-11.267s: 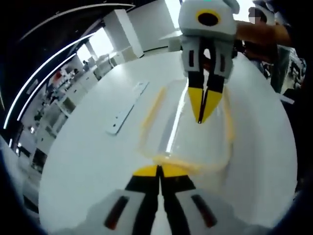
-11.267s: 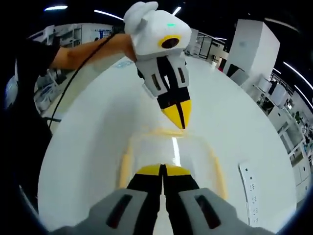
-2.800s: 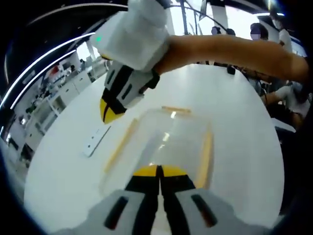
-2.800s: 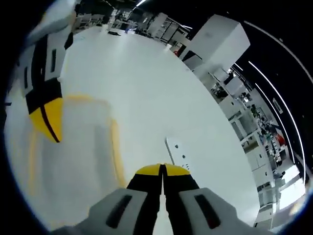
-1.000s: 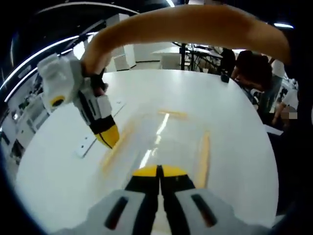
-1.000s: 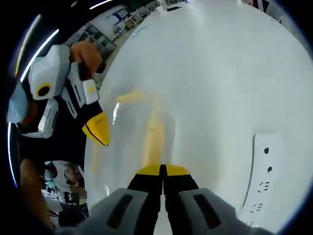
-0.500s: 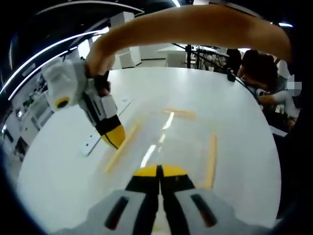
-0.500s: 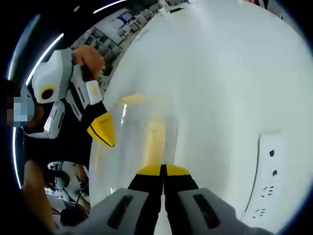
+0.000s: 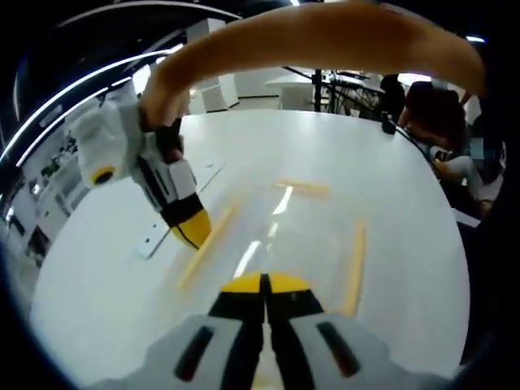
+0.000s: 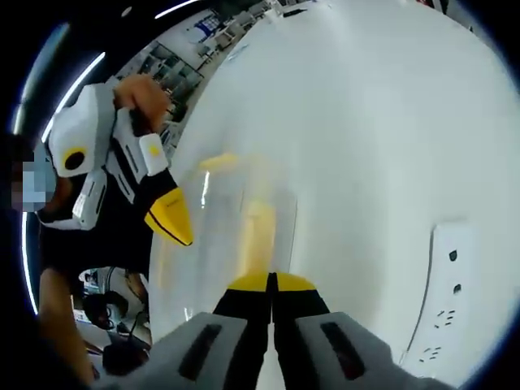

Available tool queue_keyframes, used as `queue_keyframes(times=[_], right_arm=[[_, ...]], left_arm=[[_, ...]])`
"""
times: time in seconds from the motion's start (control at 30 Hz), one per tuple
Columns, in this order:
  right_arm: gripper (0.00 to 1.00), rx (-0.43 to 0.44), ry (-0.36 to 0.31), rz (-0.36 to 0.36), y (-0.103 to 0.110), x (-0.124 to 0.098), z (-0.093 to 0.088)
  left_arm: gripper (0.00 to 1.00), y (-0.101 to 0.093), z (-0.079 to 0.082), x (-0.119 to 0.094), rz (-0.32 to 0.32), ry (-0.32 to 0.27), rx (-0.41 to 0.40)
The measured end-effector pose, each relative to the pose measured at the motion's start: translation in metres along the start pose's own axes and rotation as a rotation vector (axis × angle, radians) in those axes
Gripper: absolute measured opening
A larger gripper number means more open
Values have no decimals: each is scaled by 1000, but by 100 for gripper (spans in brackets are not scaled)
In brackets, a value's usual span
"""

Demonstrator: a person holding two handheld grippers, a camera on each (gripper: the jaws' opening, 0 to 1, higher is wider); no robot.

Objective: Snap each plastic latch of the storage box into its locked position after aligning the lid with the box until every specified latch is closed and the lid sits flush.

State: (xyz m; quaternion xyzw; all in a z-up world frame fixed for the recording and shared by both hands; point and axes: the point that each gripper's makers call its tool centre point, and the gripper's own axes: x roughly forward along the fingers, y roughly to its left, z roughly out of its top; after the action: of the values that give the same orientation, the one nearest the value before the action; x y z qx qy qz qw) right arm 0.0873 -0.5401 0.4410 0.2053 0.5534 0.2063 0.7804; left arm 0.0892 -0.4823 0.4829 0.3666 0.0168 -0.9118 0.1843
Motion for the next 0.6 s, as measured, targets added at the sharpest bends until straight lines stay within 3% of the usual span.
queue_keyframes(times=[0.2,0.23,0.27,0.3,0.33,0.37,0.4,0.5,0.6], right_arm=[[0,-11,26,26,0,8,-1],[0,26,42,14,-2,13,-4],[0,47,139,16,-15,22,-19],[0,59,180,18,-20,28,-25],[0,50,145,17,-26,34,-16],[0,-19,52,47,-27,26,1],[0,16,-49,74,-18,18,15],[0,0,9,58,-14,6,7],[0,-1,30,51,-12,14,1]], left_arm=[[0,1,0,2,13,7,6],[0,1,0,2,14,4,3],[0,-1,0,1,14,1,1],[0,-1,0,1,16,-1,2],[0,-1,0,1,19,-4,3],[0,-2,0,1,23,-5,9],[0,-2,0,1,27,-4,16],[0,-1,0,2,27,2,18],[0,-2,0,3,29,1,19]])
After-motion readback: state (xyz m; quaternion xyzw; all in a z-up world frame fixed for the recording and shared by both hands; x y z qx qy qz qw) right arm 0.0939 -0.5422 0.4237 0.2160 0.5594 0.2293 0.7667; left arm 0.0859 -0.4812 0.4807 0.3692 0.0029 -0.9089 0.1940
